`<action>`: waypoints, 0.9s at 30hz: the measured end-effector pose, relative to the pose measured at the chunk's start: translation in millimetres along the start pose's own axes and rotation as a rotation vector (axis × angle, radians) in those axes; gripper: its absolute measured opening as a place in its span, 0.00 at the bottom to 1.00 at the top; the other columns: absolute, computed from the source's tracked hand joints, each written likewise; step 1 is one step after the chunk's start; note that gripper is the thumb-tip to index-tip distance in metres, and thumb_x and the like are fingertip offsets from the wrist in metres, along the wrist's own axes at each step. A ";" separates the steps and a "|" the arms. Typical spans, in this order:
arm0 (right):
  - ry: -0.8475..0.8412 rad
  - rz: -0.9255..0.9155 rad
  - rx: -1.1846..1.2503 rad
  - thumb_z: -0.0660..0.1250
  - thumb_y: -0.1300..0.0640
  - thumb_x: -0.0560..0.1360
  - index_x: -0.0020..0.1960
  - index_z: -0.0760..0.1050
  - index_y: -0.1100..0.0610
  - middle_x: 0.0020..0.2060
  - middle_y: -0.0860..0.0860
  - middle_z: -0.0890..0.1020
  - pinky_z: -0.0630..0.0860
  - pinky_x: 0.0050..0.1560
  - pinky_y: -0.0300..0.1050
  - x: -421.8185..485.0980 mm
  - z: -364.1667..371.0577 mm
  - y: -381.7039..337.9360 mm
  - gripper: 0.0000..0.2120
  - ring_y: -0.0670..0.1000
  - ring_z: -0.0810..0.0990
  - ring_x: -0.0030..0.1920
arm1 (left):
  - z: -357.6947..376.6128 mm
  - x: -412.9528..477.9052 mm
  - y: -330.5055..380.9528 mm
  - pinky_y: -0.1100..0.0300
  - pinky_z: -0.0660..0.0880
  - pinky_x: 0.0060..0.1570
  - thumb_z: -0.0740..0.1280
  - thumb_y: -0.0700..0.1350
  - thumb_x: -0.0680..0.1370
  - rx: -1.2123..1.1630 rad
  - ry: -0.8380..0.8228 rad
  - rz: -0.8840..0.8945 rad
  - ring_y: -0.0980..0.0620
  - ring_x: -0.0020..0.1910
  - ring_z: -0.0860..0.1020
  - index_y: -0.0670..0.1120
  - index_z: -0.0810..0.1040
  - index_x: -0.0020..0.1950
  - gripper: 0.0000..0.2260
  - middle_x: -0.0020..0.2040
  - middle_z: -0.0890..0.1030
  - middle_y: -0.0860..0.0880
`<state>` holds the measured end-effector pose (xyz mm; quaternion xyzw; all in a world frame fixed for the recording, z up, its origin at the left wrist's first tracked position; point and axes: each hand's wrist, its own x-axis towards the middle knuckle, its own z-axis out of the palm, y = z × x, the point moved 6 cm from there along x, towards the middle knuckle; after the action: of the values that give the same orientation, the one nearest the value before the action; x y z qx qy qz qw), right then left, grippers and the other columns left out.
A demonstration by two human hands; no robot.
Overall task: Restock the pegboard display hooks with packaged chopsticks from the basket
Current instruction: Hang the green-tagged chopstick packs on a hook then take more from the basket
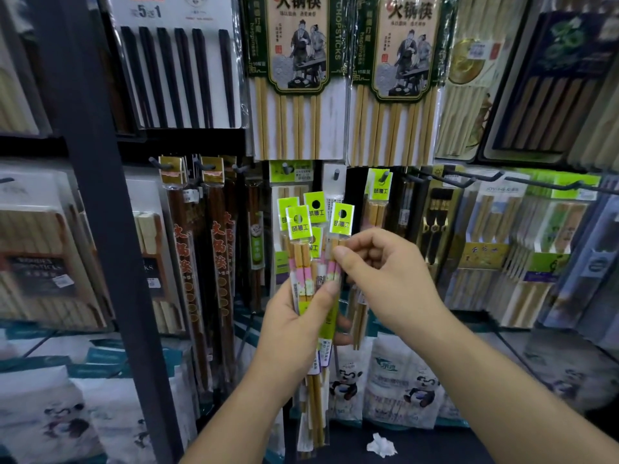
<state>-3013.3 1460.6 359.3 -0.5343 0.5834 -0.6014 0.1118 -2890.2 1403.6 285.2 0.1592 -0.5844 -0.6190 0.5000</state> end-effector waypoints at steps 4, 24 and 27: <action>0.053 -0.026 0.036 0.73 0.56 0.77 0.46 0.81 0.53 0.38 0.47 0.84 0.78 0.43 0.35 4.2 -7.8 -3.1 0.02 0.43 0.80 0.39 | -6.3 3.7 0.6 0.58 0.83 0.45 0.68 0.59 0.76 0.032 0.081 0.020 0.51 0.50 0.86 0.59 0.84 0.54 0.10 0.49 0.87 0.50; 0.306 0.004 0.071 0.72 0.54 0.79 0.43 0.82 0.50 0.34 0.48 0.83 0.78 0.40 0.43 32.0 -45.0 -6.7 0.05 0.43 0.78 0.35 | -7.4 1.4 1.1 0.56 0.79 0.30 0.65 0.50 0.83 0.144 0.078 -0.033 0.50 0.28 0.76 0.42 0.76 0.49 0.12 0.35 0.80 0.49; 0.296 0.032 0.085 0.72 0.54 0.78 0.44 0.82 0.51 0.35 0.49 0.83 0.76 0.38 0.40 32.3 -44.4 -3.8 0.05 0.44 0.78 0.35 | -6.2 0.9 0.0 0.58 0.79 0.31 0.67 0.56 0.78 0.117 0.064 -0.041 0.51 0.29 0.77 0.44 0.78 0.53 0.15 0.35 0.80 0.50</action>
<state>-3058.7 1463.1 390.1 -0.4254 0.5759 -0.6958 0.0566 -2885.7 1399.4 283.9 0.2200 -0.6000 -0.5883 0.4955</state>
